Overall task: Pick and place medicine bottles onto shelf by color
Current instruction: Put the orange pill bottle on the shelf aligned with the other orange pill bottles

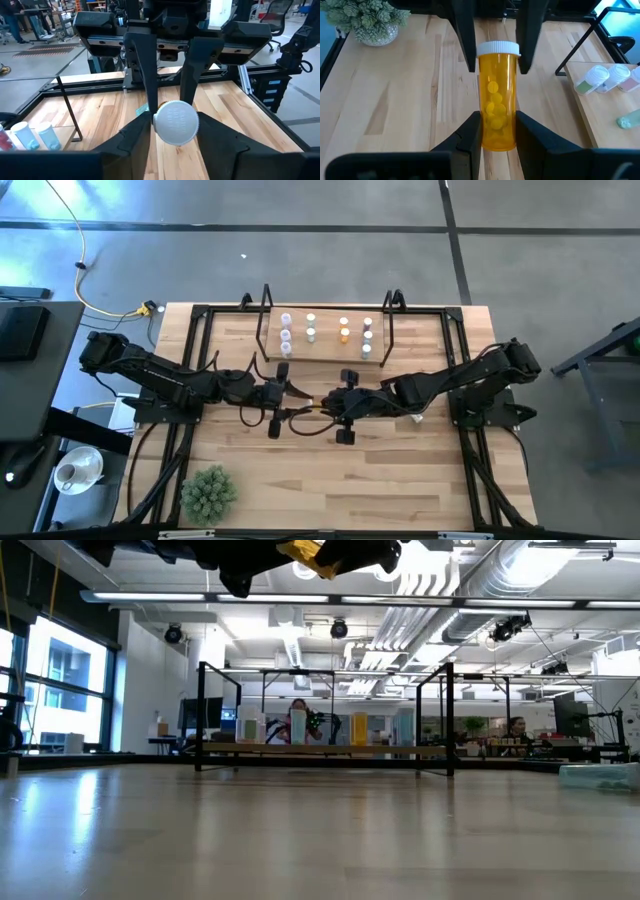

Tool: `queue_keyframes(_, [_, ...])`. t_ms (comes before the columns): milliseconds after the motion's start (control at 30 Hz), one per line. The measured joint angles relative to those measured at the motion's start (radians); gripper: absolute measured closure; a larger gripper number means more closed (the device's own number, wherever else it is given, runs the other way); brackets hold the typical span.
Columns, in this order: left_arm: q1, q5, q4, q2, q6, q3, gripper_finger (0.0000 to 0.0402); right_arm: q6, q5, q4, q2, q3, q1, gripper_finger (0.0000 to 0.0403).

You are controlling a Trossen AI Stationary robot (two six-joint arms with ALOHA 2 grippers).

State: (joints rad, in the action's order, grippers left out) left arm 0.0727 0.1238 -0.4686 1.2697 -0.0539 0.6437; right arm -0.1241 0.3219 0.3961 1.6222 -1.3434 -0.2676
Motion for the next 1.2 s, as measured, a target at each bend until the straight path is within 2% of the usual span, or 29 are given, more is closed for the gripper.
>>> queue_keyframes(233, [0.000,0.000,0.000,0.000,-0.002,0.000,0.0302,-0.007,0.001,0.003,0.000,0.000,0.000,0.0320])
queue_keyframes(433, [0.000,-0.001,0.000,0.000,-0.001,0.000,0.0291,-0.007,0.009,0.002,0.000,0.000,0.000,0.0308])
queue_keyframes(700, [0.000,-0.001,0.000,0.000,0.001,0.000,0.0294,-0.006,0.011,0.010,-0.010,0.000,0.000,0.0247])
queue_keyframes(833, [0.000,0.006,0.003,0.000,0.004,0.000,0.0293,-0.006,0.011,0.015,-0.056,0.000,-0.001,0.0227])
queue_keyframes(1000, [-0.017,0.033,0.010,0.000,0.024,0.000,0.0293,0.003,0.024,0.021,-0.136,0.000,0.003,0.0222])
queue_keyframes(1100, [-0.053,0.035,0.100,0.000,0.036,0.045,0.0295,0.002,0.071,0.048,-0.195,0.000,0.011,0.0222])
queue_keyframes(1200, [-0.104,0.034,0.257,0.000,0.048,0.136,0.0296,0.000,0.124,0.073,-0.252,0.000,0.022,0.0222])
